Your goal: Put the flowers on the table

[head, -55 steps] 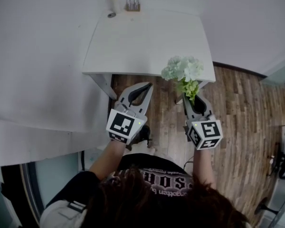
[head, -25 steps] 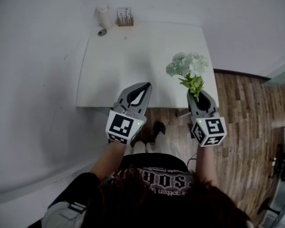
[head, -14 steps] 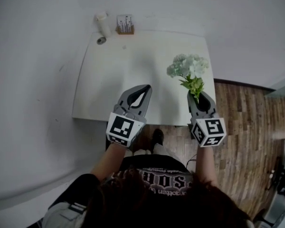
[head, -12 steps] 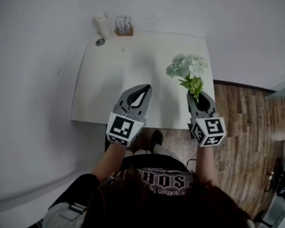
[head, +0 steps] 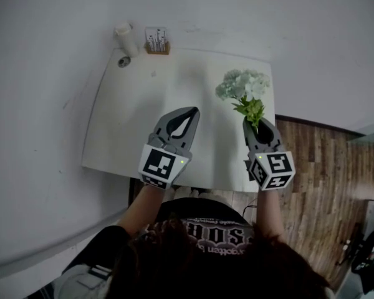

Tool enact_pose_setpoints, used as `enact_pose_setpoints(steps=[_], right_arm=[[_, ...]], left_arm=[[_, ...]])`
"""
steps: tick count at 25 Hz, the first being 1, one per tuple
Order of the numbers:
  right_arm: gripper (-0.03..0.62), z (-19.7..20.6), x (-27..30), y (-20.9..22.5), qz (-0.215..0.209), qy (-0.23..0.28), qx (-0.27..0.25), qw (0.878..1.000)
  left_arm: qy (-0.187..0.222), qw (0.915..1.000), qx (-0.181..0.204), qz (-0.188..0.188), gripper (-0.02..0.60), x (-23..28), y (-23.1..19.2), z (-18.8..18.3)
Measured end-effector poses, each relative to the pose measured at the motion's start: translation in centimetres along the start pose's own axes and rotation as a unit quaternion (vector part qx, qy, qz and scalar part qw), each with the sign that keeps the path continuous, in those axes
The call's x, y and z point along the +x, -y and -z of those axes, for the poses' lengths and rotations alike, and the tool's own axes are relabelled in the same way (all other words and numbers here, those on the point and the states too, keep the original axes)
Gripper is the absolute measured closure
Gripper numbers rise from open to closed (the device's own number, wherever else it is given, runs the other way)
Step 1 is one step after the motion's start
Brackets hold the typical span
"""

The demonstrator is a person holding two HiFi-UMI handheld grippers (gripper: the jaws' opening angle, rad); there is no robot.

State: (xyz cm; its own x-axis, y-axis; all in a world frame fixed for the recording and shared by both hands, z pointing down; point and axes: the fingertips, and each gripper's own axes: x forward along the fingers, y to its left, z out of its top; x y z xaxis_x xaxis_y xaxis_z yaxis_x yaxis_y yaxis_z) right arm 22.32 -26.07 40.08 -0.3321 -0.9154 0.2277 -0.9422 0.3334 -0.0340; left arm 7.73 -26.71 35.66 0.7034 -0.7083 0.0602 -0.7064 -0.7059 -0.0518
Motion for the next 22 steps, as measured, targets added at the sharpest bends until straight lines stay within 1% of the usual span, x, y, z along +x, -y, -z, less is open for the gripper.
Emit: enact_pose_setpoints(steps=[6, 11, 17, 22], right_arm=[[0.5, 0.3, 2.3, 2.4, -0.012, -0.015, -0.005, 1.0], [0.5, 0.7, 4.7, 3.3, -0.028, -0.03, -0.014, 0.999], [0.5, 0.8, 9.1, 3.3, -0.066, -0.047, -0.071, 0.994], [0.5, 0.5, 13.0, 4.0, -0.092, -0.056, -0.102, 0.989]], left_arm=[[-0.005, 0.9999, 0.004, -0.015, 0.583, 2.1, -0.7, 0.1], [-0.012, 0.9996, 0.002, -0.023, 0.583, 3.3, -2.1, 0.3], [-0.022, 0.9993, -0.002, -0.029, 0.583, 4.5, -4.4, 1.2], [-0.03, 0.9991, -0.004, -0.03, 0.583, 5.2, -6.0, 1.4]])
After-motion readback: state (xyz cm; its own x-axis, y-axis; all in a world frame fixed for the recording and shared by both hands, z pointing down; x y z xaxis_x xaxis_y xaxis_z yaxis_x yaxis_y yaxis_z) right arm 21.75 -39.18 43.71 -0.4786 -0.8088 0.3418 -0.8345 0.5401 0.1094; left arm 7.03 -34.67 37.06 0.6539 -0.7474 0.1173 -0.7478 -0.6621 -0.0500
